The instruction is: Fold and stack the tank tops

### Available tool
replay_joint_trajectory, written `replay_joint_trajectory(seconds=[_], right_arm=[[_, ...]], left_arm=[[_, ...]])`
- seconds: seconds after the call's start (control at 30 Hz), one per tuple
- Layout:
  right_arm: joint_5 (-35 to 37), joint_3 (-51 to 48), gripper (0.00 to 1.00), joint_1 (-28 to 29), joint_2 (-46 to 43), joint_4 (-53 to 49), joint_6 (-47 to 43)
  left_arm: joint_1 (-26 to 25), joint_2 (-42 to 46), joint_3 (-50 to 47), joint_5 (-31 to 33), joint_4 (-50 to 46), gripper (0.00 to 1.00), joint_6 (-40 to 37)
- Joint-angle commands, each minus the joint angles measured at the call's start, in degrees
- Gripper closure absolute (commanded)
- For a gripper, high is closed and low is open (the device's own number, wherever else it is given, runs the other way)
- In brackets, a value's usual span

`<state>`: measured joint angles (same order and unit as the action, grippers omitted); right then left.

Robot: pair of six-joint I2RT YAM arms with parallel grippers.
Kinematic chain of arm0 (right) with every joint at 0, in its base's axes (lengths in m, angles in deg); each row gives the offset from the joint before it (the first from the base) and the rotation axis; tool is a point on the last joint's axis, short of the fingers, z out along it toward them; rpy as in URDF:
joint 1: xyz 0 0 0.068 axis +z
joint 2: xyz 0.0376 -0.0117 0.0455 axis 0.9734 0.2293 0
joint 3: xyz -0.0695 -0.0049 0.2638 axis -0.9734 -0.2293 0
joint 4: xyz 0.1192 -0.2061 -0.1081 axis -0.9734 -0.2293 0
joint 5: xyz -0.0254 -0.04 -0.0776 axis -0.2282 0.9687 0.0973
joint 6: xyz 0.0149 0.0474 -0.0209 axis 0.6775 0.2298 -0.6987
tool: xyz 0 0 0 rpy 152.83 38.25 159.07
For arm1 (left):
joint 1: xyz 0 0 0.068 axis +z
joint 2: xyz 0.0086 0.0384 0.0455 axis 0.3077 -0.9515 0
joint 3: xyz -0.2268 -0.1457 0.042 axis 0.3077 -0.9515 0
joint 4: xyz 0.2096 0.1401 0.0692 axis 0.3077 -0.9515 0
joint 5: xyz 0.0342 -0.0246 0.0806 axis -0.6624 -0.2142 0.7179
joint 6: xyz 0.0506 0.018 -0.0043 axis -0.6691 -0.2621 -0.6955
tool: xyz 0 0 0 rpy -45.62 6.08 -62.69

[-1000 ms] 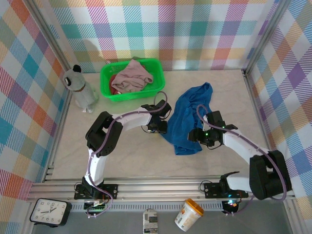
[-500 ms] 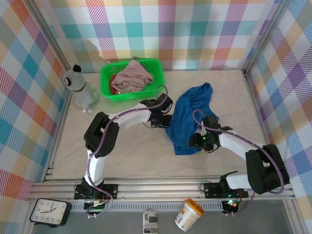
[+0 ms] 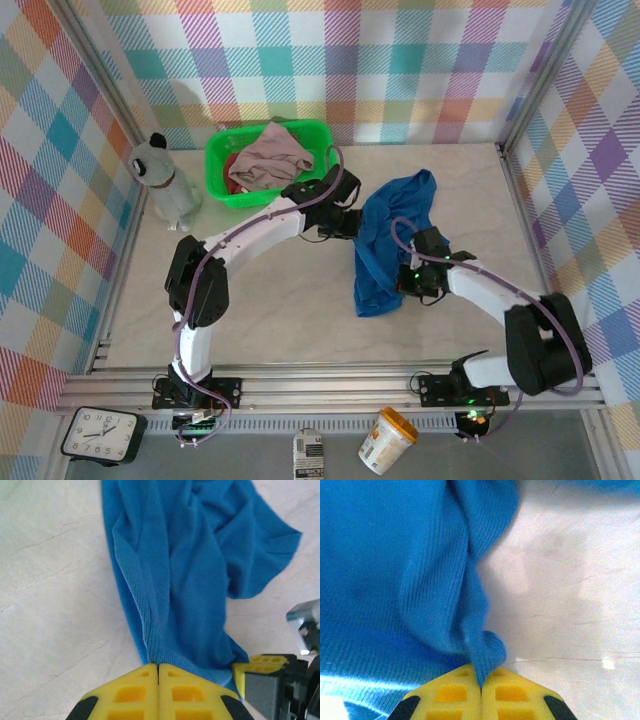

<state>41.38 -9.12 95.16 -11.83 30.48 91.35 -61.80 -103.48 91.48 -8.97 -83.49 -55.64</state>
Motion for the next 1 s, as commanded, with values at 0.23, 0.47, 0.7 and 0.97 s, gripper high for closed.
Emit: replay_joint_trajectory(seconds=[0.23,0.47,0.7,0.97], right_arm=[[6.67,27.01,0.99,-15.43,-10.56,-15.62,-19.46],[-2.92,34.09,0.98,-9.16,-6.95,-22.5,-16.51],[-5.03,16.33,0.96,11.68,-2.41,-14.58,-5.41],[-13.92,13.34,0.77,21.47,8.88,-6.51,-7.29]], left_arm=[[-4.39,-4.52,28.31,2.73,-8.38,1.0,-3.94],[-3.24,-7.77,39.91,12.76,-18.15,1.0,-7.1],[0.43,6.11,-3.14,11.27,-6.52,1.0,-3.63],[4.52,8.53,-20.46,19.76,-1.31,1.0,-0.44]])
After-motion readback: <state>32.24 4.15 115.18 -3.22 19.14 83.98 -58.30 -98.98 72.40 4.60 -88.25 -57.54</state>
